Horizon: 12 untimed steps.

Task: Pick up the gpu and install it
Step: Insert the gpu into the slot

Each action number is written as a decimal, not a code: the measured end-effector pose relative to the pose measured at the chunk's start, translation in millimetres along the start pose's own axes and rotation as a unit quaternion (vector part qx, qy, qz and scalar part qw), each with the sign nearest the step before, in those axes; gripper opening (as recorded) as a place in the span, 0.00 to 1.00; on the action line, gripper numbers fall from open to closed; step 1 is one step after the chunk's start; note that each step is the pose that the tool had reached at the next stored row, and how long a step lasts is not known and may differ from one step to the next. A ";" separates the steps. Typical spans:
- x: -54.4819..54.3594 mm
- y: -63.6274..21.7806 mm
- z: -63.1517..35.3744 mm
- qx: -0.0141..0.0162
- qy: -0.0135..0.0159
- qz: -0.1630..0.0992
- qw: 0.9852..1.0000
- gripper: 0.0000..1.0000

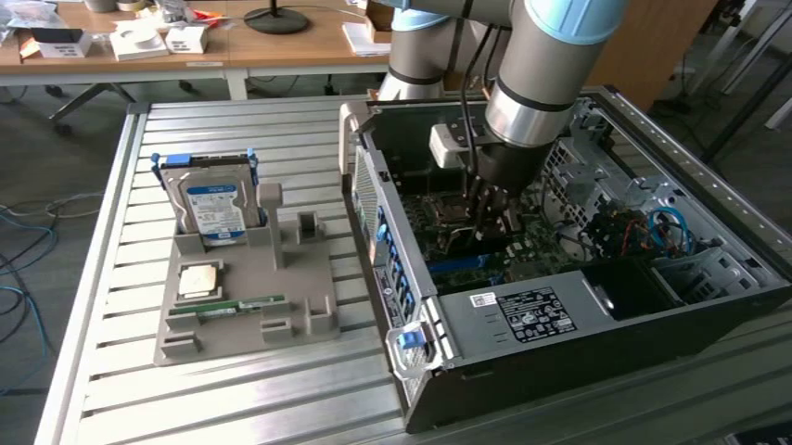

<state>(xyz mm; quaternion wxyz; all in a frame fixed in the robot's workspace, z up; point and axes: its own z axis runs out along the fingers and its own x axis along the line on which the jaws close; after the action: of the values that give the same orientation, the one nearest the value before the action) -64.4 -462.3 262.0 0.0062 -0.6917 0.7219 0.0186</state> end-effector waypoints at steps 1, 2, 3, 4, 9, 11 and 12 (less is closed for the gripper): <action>0.0 0.0 0.0 0.000 0.000 0.000 1.000 0.26; 0.0 0.0 0.0 0.000 0.000 0.000 1.000 0.26; 0.0 0.0 0.0 0.000 0.000 0.000 1.000 0.26; 0.0 -0.1 0.8 0.000 0.000 0.000 1.000 0.26; 0.1 0.0 2.0 0.001 0.000 0.000 1.000 0.26; 0.1 0.0 2.6 0.001 0.000 0.000 1.000 0.26; 0.1 0.0 2.6 0.001 0.000 0.000 1.000 0.26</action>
<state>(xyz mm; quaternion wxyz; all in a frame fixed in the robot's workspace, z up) -64.5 -462.3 259.4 0.0067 -0.6917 0.7219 0.0180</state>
